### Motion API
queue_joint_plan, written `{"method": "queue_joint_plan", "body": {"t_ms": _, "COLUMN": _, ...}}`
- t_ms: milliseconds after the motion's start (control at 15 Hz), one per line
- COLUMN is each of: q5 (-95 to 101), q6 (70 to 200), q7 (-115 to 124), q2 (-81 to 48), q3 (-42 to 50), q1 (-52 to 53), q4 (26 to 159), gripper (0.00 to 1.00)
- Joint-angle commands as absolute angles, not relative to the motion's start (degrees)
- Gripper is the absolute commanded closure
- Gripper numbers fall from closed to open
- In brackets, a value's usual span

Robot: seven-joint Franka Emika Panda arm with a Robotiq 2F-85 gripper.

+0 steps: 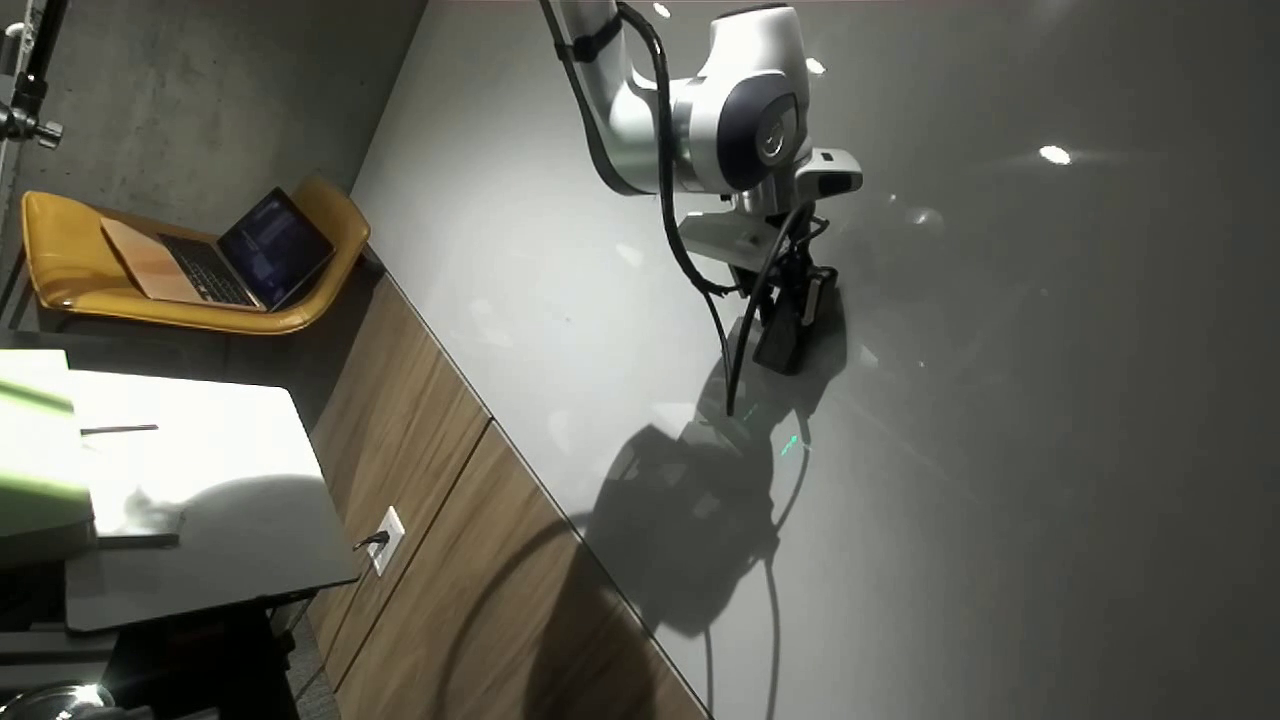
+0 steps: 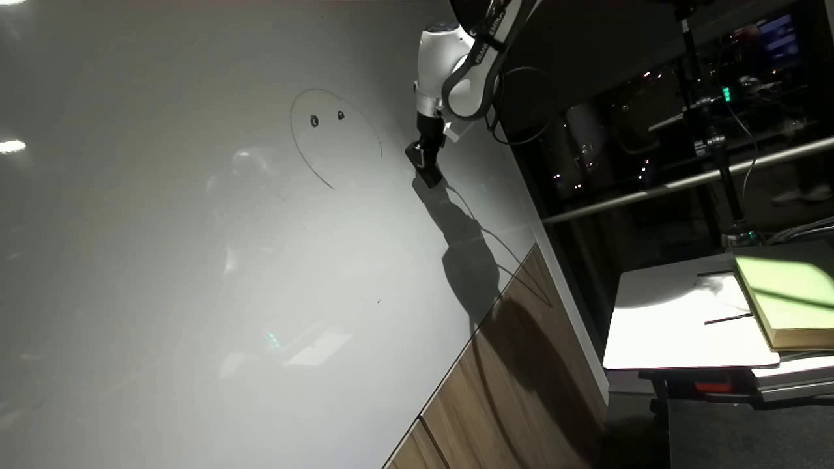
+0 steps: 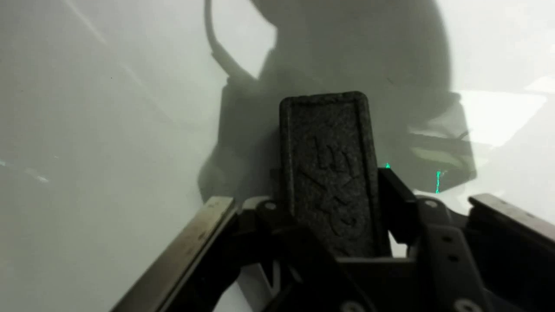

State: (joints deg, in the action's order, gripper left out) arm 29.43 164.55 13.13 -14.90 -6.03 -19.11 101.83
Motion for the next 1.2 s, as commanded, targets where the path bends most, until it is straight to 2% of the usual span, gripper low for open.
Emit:
{"method": "queue_joint_plan", "body": {"t_ms": 0, "q5": 26.5, "q6": 166.3, "q7": 9.4, "q2": -22.4, "q3": -7.7, "q1": -19.6, "q4": 91.6, "gripper": 0.72}}
{"method": "queue_joint_plan", "body": {"t_ms": 67, "q5": 26.2, "q6": 166.2, "q7": 9.1, "q2": -22.4, "q3": -7.7, "q1": -19.6, "q4": 91.5, "gripper": 0.72}}
{"method": "queue_joint_plan", "body": {"t_ms": 133, "q5": 21.8, "q6": 166.6, "q7": 5.9, "q2": -22.2, "q3": -1.5, "q1": -13.8, "q4": 91.7, "gripper": 0.72}}
{"method": "queue_joint_plan", "body": {"t_ms": 400, "q5": 14.9, "q6": 165.6, "q7": 0.2, "q2": -22.2, "q3": 0.8, "q1": -11.5, "q4": 91.4, "gripper": 0.72}}
{"method": "queue_joint_plan", "body": {"t_ms": 933, "q5": 7.7, "q6": 164.1, "q7": -6.4, "q2": -22.2, "q3": 1.6, "q1": -10.5, "q4": 91.0, "gripper": 0.72}}
{"method": "queue_joint_plan", "body": {"t_ms": 1133, "q5": 5.3, "q6": 162.1, "q7": -10.6, "q2": -22.1, "q3": -1.2, "q1": -13.0, "q4": 90.4, "gripper": 0.72}}
